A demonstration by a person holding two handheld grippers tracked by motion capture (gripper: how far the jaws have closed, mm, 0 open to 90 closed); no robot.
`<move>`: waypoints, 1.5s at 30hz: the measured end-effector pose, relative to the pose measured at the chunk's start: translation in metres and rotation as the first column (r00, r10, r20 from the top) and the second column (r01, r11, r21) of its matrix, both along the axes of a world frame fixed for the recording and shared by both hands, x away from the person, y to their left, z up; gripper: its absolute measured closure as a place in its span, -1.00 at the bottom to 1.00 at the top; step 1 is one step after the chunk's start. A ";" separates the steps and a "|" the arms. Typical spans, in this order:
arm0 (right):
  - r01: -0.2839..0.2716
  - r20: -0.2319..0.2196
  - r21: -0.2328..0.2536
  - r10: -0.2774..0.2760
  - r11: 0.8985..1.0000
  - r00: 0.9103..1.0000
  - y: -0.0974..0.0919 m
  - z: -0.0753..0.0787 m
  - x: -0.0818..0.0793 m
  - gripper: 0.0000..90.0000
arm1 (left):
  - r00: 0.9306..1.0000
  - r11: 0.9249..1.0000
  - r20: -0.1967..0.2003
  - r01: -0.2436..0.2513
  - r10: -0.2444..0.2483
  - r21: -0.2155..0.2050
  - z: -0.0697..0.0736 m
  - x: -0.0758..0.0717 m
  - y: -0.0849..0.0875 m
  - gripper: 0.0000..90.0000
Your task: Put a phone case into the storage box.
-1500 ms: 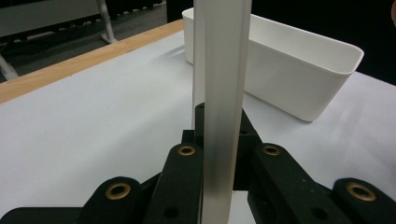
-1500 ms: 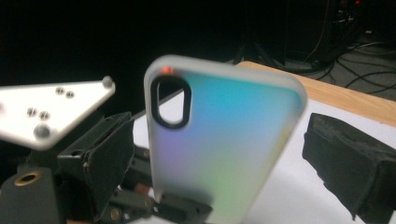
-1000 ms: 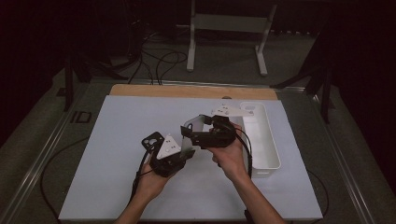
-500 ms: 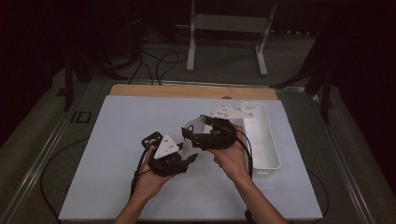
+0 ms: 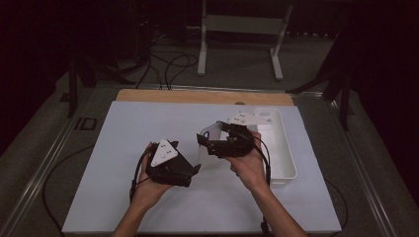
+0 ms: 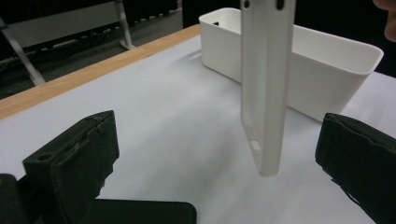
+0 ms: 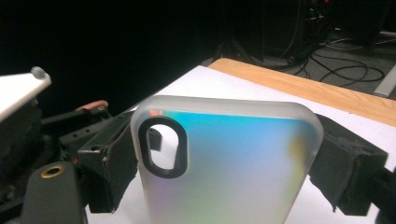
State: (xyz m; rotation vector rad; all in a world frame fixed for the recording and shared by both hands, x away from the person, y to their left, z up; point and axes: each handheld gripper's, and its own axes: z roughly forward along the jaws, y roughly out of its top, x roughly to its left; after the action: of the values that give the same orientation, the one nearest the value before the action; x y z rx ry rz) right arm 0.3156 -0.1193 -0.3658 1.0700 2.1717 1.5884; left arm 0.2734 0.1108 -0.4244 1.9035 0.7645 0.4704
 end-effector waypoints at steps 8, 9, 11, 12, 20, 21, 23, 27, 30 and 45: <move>0.008 0.005 0.003 -0.008 1.000 1.000 -0.005 0.001 0.002 -0.62 | 0.998 0.998 0.018 -0.060 0.060 -0.003 -0.004 -0.002 0.022 -1.00; 0.009 0.004 0.000 -0.009 1.000 1.000 -0.006 0.001 0.002 -0.62 | 0.997 0.998 0.024 -0.070 0.070 -0.002 -0.005 -0.002 0.025 -1.00; 0.011 0.001 -0.002 -0.011 1.000 1.000 -0.006 0.001 0.002 -0.62 | 0.996 0.996 0.038 -0.085 0.085 -0.001 -0.008 -0.003 0.031 -1.00; 0.011 0.000 -0.003 -0.011 1.000 1.000 -0.006 0.000 0.002 -0.62 | 0.995 0.996 0.041 -0.091 0.091 -0.003 -0.009 -0.004 0.034 -1.00; 0.013 0.006 -0.006 -0.013 1.000 1.000 -0.008 0.000 0.003 -0.62 | 0.987 0.989 0.057 -0.148 0.148 -0.015 -0.024 -0.007 0.053 -1.00; 0.015 0.006 -0.010 -0.015 1.000 1.000 -0.008 0.000 0.003 -0.62 | 0.987 0.988 0.059 -0.150 0.151 -0.019 -0.026 -0.008 0.056 -1.00; 0.018 0.004 -0.008 -0.018 1.000 1.000 -0.009 0.001 0.003 -0.62 | 0.985 0.986 0.060 -0.163 0.164 -0.021 -0.029 -0.009 0.061 -1.00; 0.024 0.005 -0.008 -0.024 1.000 1.000 -0.011 0.000 0.003 -0.62 | 0.983 0.985 0.062 -0.170 0.171 -0.025 -0.034 -0.013 0.068 -1.00; 0.029 0.002 -0.012 -0.029 1.000 1.000 -0.011 0.000 0.004 -0.62 | 0.980 0.982 0.069 -0.187 0.187 -0.012 -0.042 -0.018 0.074 -1.00; 0.045 0.012 -0.021 -0.044 0.999 0.999 -0.015 0.000 0.007 -0.63 | 0.977 0.979 0.070 -0.203 0.203 -0.016 -0.063 -0.024 0.092 -1.00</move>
State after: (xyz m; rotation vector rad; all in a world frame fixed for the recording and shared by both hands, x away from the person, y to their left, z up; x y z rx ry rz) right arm 0.3228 -0.1345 -0.3659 1.0927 2.1374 1.5455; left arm 0.2489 0.2030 -0.4875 1.7985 0.9167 0.6577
